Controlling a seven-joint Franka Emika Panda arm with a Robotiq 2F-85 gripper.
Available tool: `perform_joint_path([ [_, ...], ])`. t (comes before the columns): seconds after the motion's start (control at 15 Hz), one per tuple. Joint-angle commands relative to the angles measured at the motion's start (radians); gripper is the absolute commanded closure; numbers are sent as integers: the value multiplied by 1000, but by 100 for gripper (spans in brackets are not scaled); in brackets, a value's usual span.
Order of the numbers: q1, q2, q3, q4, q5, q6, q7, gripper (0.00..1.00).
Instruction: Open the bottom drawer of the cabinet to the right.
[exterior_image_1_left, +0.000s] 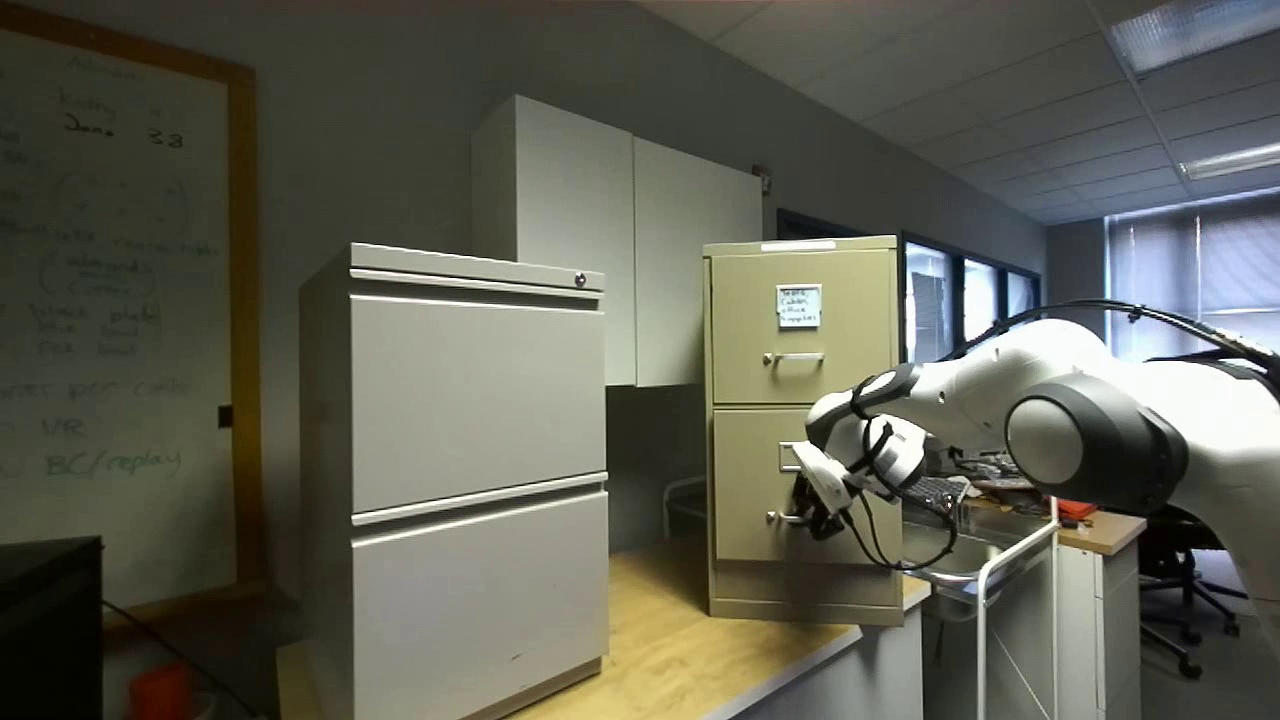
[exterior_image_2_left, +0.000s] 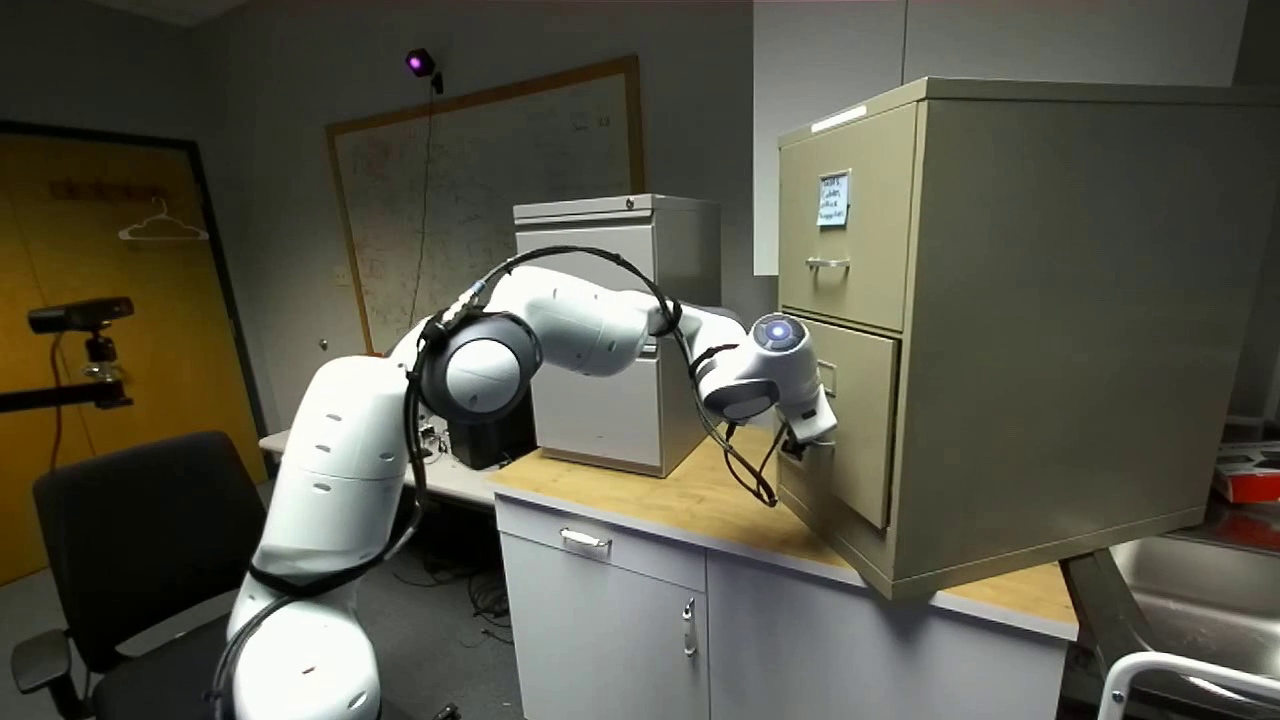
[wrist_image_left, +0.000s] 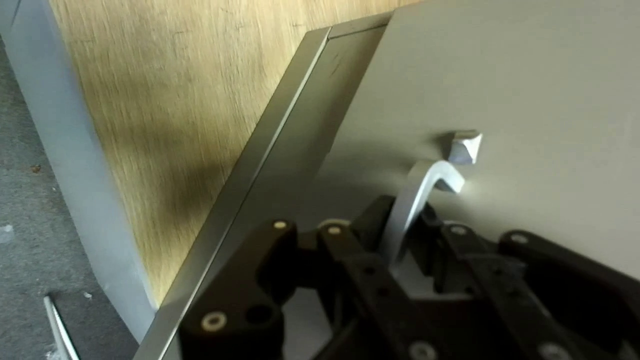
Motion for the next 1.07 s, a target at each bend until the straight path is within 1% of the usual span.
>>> perform_joint_path([
  [0.0, 30, -150, 54, -179, 60, -35, -116, 97],
  [0.53, 83, -317, 56, -409, 126, 26, -247, 97],
  [1.0, 143, -463, 67, -607, 136, 109, -273, 97],
])
